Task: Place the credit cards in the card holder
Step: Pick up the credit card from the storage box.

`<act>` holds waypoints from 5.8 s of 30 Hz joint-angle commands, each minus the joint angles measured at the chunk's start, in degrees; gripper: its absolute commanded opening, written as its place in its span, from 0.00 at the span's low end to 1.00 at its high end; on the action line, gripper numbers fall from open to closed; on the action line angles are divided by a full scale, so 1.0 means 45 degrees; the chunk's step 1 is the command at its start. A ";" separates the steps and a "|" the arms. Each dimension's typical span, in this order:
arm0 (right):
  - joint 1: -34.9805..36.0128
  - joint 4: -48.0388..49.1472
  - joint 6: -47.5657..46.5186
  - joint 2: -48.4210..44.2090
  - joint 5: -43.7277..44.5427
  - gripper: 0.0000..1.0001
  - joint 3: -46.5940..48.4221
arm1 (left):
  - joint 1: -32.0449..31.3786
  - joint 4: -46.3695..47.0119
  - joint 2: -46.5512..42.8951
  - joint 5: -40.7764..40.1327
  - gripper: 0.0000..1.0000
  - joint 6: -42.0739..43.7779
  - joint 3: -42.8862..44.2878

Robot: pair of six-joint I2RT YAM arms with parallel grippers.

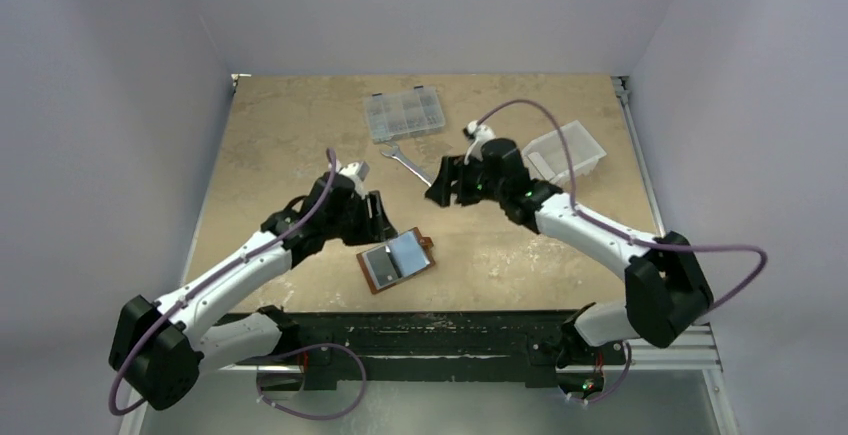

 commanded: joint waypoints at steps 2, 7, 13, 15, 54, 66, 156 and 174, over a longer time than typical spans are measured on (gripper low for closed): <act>-0.2517 -0.5559 -0.4054 -0.0861 0.4996 0.86 0.3062 | 0.0063 -0.1331 0.1642 0.0656 0.63 0.2714 0.4738; -0.5577 -0.5542 -0.4948 -0.0529 0.3664 0.95 0.4389 | 0.0060 -0.2293 0.3559 0.1016 0.73 0.4276 0.8366; -0.7398 -0.4872 -0.4785 0.0762 0.2348 0.96 0.5265 | 0.0055 -0.1290 0.4478 0.2262 0.77 0.4804 0.8681; -0.7959 -0.4417 -0.4711 0.1031 0.1879 0.95 0.5274 | 0.0053 -0.1248 0.4664 0.2280 0.79 0.5051 0.8499; -0.9539 -0.5953 -0.7409 0.6315 -0.1715 0.93 0.7067 | -0.0082 -0.0420 0.3703 0.0410 0.82 0.5937 0.6483; -0.9519 -0.5997 -0.7403 0.6569 -0.2637 0.74 0.6887 | -0.0068 -0.0462 0.3865 0.0417 0.82 0.5976 0.6481; -0.9674 -0.5828 -0.7076 0.4798 -0.3803 0.40 0.5955 | -0.0086 -0.0311 0.3709 0.0722 0.83 0.5996 0.6326; -0.9831 -0.5737 -0.7044 0.4588 -0.3990 0.21 0.5894 | -0.0087 -0.0308 0.3768 0.0806 0.83 0.5994 0.6325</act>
